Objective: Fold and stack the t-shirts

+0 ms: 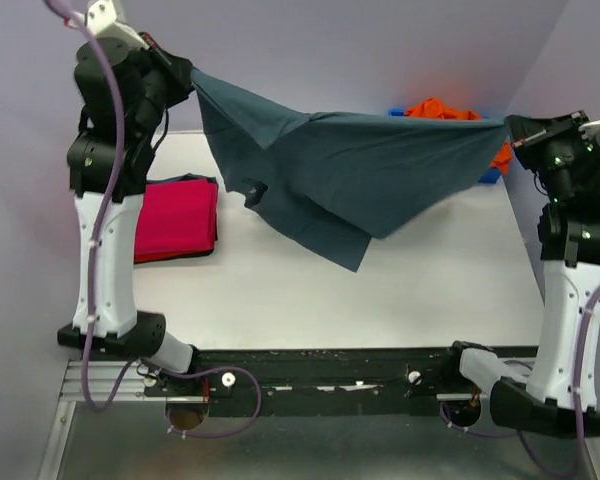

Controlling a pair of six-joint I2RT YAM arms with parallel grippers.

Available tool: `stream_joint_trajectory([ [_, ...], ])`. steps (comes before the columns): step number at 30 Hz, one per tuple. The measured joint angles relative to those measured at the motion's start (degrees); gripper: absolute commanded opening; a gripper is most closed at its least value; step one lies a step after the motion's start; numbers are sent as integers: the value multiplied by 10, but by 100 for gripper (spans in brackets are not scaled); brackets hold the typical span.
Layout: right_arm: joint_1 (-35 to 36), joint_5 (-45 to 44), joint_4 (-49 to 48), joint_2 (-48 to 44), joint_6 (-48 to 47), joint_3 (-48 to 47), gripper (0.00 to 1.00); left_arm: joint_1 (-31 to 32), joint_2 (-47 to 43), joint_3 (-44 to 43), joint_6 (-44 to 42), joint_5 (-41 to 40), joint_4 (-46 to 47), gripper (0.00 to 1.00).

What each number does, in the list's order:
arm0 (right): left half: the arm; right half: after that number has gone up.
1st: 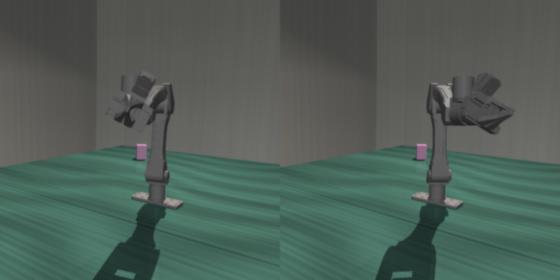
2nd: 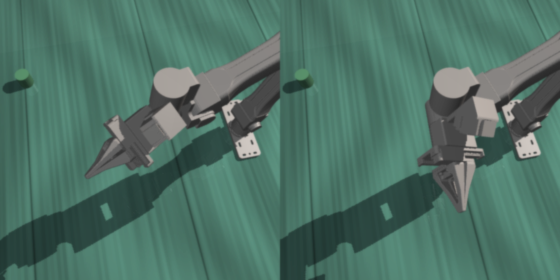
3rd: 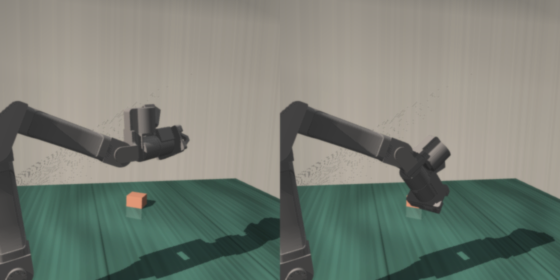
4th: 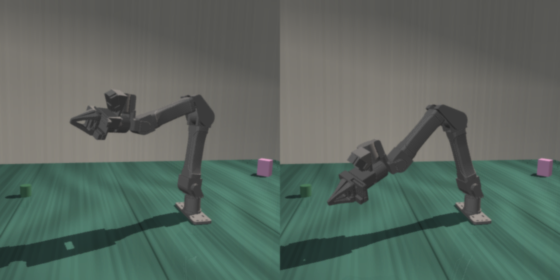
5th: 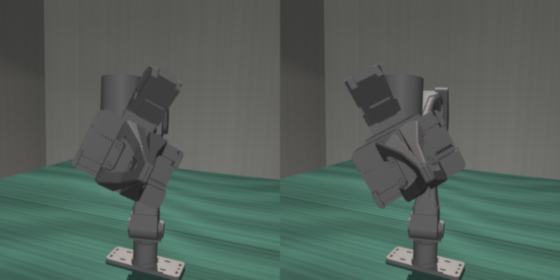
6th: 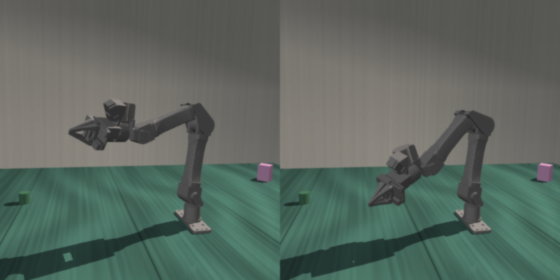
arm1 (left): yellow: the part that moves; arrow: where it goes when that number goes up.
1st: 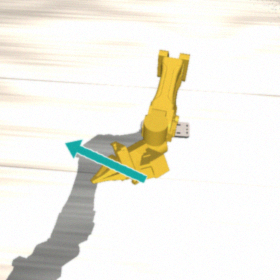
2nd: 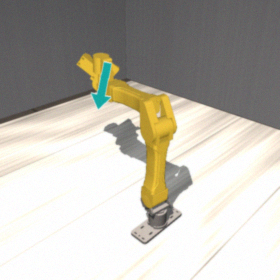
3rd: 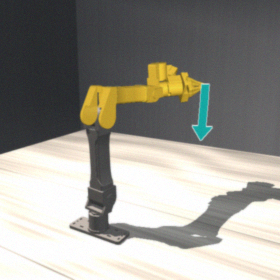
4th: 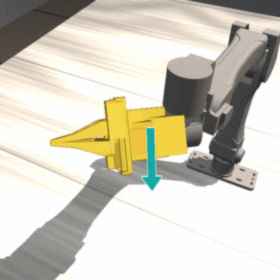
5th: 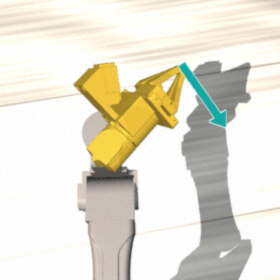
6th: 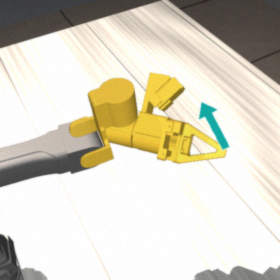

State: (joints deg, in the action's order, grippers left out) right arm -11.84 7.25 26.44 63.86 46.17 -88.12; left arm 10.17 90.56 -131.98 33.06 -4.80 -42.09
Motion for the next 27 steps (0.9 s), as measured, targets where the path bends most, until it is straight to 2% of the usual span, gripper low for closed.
stream_joint_trajectory([
  [4, 0, 5, 7, -105, -17, 10, 1, 2, -139, 89, -3, -9, 0, 0],
  [9, 0, -33, 9, -239, -39, 16, 1, 2, -238, 77, -12, -20, 11, 0],
  [13, 0, -63, 7, -287, -49, -20, 1, 2, -281, 59, -16, -21, 56, 0],
  [16, 0, -79, 10, -281, -55, -55, 1, 2, -276, 33, -16, -21, 86, 0],
  [21, 0, -94, 36, -202, -52, -116, 1, 2, -193, -35, -10, -20, 143, 0],
  [23, 0, -90, 39, -156, -45, -111, 1, 2, -170, -3, -3, -20, 175, 0],
  [24, 0, -82, 38, -132, -41, -97, 1, 2, -158, 41, 0, -20, 197, 0],
  [27, 0, -38, 29, -47, -30, -28, 1, 2, -105, 119, 7, -20, 216, 0],
])
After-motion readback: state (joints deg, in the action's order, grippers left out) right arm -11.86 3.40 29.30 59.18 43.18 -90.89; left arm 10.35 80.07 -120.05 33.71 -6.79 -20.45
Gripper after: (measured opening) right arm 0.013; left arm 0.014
